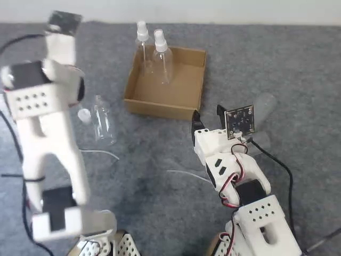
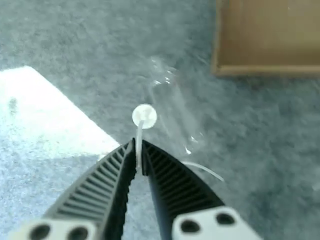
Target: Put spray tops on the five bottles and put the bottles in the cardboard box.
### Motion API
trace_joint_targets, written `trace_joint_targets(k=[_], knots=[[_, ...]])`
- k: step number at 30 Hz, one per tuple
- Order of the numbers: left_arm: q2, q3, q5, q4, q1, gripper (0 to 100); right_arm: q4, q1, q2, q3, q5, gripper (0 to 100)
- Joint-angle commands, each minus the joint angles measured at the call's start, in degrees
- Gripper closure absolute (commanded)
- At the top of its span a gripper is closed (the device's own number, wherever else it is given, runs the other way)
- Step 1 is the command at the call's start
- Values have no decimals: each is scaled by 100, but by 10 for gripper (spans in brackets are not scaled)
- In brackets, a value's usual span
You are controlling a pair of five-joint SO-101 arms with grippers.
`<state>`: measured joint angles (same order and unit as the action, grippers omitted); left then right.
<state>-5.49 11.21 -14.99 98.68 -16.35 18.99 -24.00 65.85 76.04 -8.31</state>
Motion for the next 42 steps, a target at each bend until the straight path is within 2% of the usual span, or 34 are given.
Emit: trace_joint_targets(k=[1,12,17,21,25,35,39,42], knots=[[-1029,-892,-53,-9,527,991,-145,84,22,-360,88,789],[-3174,-3723,-62,-668,2031,990,-92,286,22,-396,369,789],[-4009,-4066,-44,-791,2163,972,611,303,22,-765,360,786],[-4554,-4075,-9,-791,1653,834,1253,303,22,-1143,369,786],[-4835,-4101,-9,-774,756,699,1578,259,22,-1319,360,786],[-5160,-4382,-9,-1011,-905,691,1842,224,-13,-1503,387,786],[-5459,-5262,246,-1705,-1389,692,3029,-295,-48,-2374,387,786],[-5767,-5886,607,-2180,-1714,692,3442,-892,-48,-2875,387,789]])
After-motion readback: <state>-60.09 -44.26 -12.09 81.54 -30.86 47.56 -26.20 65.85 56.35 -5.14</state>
